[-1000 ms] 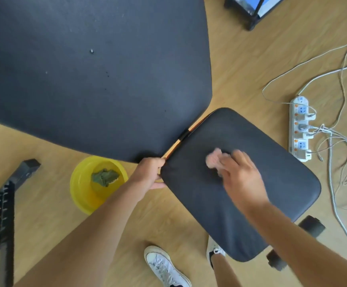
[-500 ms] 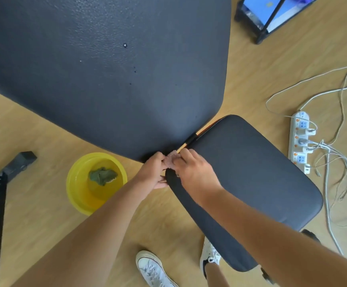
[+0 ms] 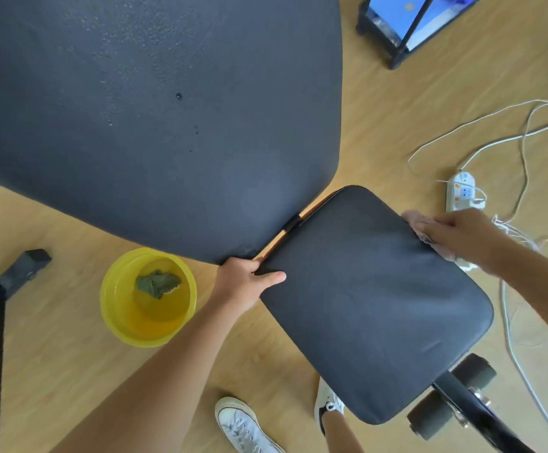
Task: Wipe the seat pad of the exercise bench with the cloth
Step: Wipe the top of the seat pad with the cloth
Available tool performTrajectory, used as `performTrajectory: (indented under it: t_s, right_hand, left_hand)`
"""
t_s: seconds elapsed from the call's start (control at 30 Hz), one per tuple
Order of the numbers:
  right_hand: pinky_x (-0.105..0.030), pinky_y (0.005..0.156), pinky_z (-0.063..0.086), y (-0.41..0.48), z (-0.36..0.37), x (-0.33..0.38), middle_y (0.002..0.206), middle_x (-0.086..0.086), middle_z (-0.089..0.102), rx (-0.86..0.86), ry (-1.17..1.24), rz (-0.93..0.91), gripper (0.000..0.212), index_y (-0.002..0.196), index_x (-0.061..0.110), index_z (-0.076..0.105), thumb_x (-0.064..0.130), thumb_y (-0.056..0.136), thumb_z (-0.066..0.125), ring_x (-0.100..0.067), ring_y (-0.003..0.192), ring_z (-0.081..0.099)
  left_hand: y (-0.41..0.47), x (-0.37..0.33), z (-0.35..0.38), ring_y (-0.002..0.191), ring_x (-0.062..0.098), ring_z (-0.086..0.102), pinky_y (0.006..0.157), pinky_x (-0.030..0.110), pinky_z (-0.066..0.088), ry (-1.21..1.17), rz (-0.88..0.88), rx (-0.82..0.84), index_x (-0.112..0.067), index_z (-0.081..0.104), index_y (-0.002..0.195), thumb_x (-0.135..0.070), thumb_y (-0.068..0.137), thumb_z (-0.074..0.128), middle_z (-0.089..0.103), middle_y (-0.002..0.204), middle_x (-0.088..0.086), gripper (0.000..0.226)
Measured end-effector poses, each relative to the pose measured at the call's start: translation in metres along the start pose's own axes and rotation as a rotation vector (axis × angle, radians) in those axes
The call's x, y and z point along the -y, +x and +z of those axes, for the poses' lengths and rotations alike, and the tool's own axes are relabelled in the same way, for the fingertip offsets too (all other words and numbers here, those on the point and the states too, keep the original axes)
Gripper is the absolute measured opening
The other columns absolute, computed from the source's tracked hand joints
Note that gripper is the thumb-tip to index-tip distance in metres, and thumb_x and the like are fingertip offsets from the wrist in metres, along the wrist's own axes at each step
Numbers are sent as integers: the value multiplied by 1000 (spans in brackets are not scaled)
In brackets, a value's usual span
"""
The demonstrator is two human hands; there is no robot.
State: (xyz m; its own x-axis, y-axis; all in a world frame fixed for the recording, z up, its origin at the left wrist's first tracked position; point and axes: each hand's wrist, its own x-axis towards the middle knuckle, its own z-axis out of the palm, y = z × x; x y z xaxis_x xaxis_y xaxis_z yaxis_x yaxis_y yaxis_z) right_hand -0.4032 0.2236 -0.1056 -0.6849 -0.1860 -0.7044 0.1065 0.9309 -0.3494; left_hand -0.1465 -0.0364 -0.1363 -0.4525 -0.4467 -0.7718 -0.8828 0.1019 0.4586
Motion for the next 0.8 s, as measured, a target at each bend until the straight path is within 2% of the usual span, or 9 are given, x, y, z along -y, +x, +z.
performTrajectory:
  t_s: [0.1, 0.17, 0.27, 0.33, 0.4, 0.47, 0.57, 0.7, 0.8]
  right_hand:
    - [-29, 58, 29, -25, -6, -26, 54, 0, 50, 73, 94, 49, 39, 71, -7, 65, 25, 86, 81, -21, 62, 47]
    - [-27, 53, 33, -6, 5, 10, 46, 9, 50, 79, 168, -38, 35, 65, 2, 64, 24, 87, 80, -11, 50, 46]
    - [-17, 47, 36, 26, 23, 69, 56, -10, 54, 142, 227, -162, 31, 68, 6, 67, 28, 89, 76, -10, 44, 42]
    - [-16, 43, 37, 24, 16, 47, 59, -12, 56, 123, 179, -158, 29, 69, 6, 67, 25, 86, 80, -14, 48, 44]
    - [-25, 47, 38, -9, -5, -17, 57, -5, 53, 97, 44, -44, 35, 62, 13, 61, 29, 81, 85, -20, 54, 47]
    - [-29, 52, 31, -52, -29, -80, 49, 2, 47, 113, -88, 136, 46, 50, 19, 57, 47, 71, 87, -23, 54, 45]
    - [-31, 57, 31, -70, -41, -112, 45, 2, 44, 143, -60, 207, 58, 49, 13, 55, 67, 59, 75, -21, 55, 42]
    - [-27, 55, 37, -9, -2, -26, 54, 0, 53, 71, 159, 14, 35, 67, 15, 62, 39, 80, 83, -18, 56, 49]
    - [-27, 53, 37, 6, 8, -3, 60, -1, 58, 35, 93, -65, 28, 78, 14, 68, 38, 83, 82, -15, 56, 50]
  left_hand:
    - [-1, -1, 0, 108, 27, 71, 93, 35, 57, -13, -23, -5, -5, 62, 137, -49, 73, 83, 76, 117, 10, 81]
    - [-1, -3, -1, 111, 30, 70, 95, 42, 58, -23, -44, -1, -6, 67, 131, -52, 69, 84, 76, 117, 12, 80]
    - [-3, -8, -1, 115, 44, 61, 96, 52, 52, -22, -41, -21, 0, 69, 124, -46, 73, 85, 68, 121, 22, 70]
    - [-2, -8, 1, 114, 47, 58, 93, 55, 51, 0, -44, -38, 13, 61, 118, -41, 76, 84, 64, 118, 25, 72]
    - [0, -6, 0, 90, 45, 68, 78, 51, 56, -19, -53, -43, 9, 69, 107, -39, 75, 85, 77, 87, 14, 59]
    - [0, -3, 1, 63, 24, 59, 77, 51, 61, -2, -75, -26, -6, 78, 88, -42, 73, 86, 64, 50, -7, 40]
    - [2, -2, 2, 50, 15, 43, 79, 53, 59, 4, -97, -22, -13, 63, 56, -39, 74, 86, 44, 36, -12, 40]
    - [8, 3, 1, 50, 14, 40, 83, 54, 59, 11, -120, 3, 0, 61, 69, -43, 72, 87, 40, 45, -12, 50]
    - [10, 5, 2, 71, 23, 65, 86, 49, 62, -32, -114, 30, 0, 72, 87, -44, 70, 87, 74, 78, 13, 49]
